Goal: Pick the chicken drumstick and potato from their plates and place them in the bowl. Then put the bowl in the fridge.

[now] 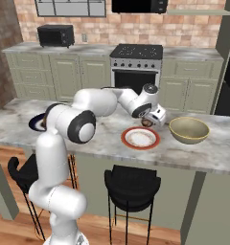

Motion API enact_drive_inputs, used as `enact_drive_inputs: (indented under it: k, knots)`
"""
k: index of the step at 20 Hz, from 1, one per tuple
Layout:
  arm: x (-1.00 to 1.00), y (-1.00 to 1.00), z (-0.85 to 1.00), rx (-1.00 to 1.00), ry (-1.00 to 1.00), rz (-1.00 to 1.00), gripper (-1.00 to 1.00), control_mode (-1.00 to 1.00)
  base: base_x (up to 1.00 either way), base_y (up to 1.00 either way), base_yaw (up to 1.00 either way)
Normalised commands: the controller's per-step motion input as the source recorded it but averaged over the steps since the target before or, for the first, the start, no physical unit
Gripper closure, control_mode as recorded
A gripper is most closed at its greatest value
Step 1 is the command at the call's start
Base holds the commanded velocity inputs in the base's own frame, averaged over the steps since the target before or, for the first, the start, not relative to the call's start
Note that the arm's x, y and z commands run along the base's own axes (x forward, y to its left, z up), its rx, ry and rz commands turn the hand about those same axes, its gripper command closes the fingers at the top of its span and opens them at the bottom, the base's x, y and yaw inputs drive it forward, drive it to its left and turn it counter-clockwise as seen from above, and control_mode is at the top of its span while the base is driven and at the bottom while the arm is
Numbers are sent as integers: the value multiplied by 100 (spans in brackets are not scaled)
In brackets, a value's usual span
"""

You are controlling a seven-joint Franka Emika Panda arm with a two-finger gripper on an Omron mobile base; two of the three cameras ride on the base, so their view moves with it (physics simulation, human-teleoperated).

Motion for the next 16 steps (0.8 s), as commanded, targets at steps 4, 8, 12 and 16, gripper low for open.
enact_drive_inputs:
  k: [4, 8, 12, 16]
  knots:
    - [2, -32, 24, -16, -5, 3, 100, -100, 0, 0, 0]
    - [2, -44, 24, -11, 0, 4, 100, -100, 0, 0, 0]
    - [8, -44, 25, -8, 9, 3, 100, -100, 0, 0, 0]
    - [5, -48, 19, -1, 10, 3, 100, -100, 0, 0, 0]
